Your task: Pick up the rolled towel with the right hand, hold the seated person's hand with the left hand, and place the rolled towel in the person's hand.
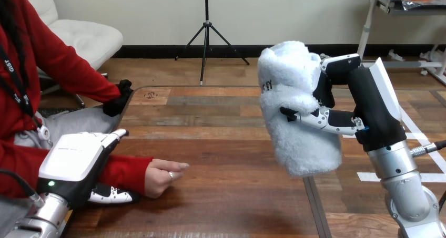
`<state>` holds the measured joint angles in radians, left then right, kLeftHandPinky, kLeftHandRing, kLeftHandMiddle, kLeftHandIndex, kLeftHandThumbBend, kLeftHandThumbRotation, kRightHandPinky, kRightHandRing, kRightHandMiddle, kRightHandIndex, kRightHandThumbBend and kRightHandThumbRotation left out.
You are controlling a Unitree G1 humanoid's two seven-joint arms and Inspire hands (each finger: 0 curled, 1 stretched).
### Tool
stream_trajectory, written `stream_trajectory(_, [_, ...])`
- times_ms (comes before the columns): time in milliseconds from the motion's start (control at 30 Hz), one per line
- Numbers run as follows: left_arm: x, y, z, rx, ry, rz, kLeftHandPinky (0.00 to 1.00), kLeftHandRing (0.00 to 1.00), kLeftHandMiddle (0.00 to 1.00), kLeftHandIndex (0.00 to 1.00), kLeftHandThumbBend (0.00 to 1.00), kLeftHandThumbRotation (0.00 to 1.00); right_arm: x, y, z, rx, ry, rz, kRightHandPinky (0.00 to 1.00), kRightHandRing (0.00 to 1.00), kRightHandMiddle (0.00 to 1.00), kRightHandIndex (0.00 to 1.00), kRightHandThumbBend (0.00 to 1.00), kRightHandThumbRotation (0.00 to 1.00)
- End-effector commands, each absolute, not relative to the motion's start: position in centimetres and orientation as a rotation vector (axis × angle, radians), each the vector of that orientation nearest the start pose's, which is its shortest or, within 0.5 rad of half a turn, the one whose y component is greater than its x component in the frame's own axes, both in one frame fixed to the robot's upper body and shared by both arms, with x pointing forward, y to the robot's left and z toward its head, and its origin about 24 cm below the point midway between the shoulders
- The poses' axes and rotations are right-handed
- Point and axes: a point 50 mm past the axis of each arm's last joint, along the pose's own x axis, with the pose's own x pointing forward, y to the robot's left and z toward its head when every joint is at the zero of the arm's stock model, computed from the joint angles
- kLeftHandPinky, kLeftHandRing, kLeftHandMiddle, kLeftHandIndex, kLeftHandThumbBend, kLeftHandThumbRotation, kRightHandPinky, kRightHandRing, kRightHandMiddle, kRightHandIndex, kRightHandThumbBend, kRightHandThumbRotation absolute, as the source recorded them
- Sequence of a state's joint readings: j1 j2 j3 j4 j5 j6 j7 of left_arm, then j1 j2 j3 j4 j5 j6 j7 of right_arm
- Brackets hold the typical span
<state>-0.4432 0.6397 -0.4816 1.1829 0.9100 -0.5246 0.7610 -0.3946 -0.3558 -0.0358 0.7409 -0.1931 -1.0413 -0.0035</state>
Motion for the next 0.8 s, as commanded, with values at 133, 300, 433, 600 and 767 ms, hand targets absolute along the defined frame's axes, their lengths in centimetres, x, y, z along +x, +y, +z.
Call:
stream_trajectory(133, [27.17, 28.0, -1.32, 1.56, -0.111, -0.198, 0.66, 0.65, 0.68, 0.73, 0.93, 0.36, 29.76, -20.12, 11.35, -0.463, -0.782, 0.146, 0.03, 0.07, 0.1, 0.08, 0.52, 0.0])
stream_trajectory(300, [27.23, 27.89, -1.26, 1.536, -0.109, -0.204, 0.61, 0.61, 0.64, 0.7, 0.91, 0.33, 29.71, -20.04, 11.4, -0.452, -0.786, 0.149, 0.03, 0.07, 0.09, 0.08, 0.52, 0.0])
stream_trajectory(433, [27.31, 27.82, -1.23, 1.519, -0.102, -0.206, 0.58, 0.58, 0.61, 0.66, 0.9, 0.31, 29.7, -20.02, 11.45, -0.451, -0.786, 0.152, 0.03, 0.07, 0.09, 0.08, 0.52, 0.0])
stream_trajectory(600, [27.39, 27.71, -1.15, 1.499, -0.101, -0.211, 0.54, 0.55, 0.58, 0.63, 0.89, 0.29, 29.7, -19.97, 11.51, -0.45, -0.787, 0.156, 0.03, 0.07, 0.09, 0.08, 0.52, 0.0])
stream_trajectory(767, [27.46, 27.63, -1.11, 1.49, -0.098, -0.213, 0.49, 0.51, 0.55, 0.6, 0.88, 0.26, 29.7, -19.92, 11.52, -0.442, -0.782, 0.155, 0.03, 0.07, 0.09, 0.08, 0.52, 0.0])
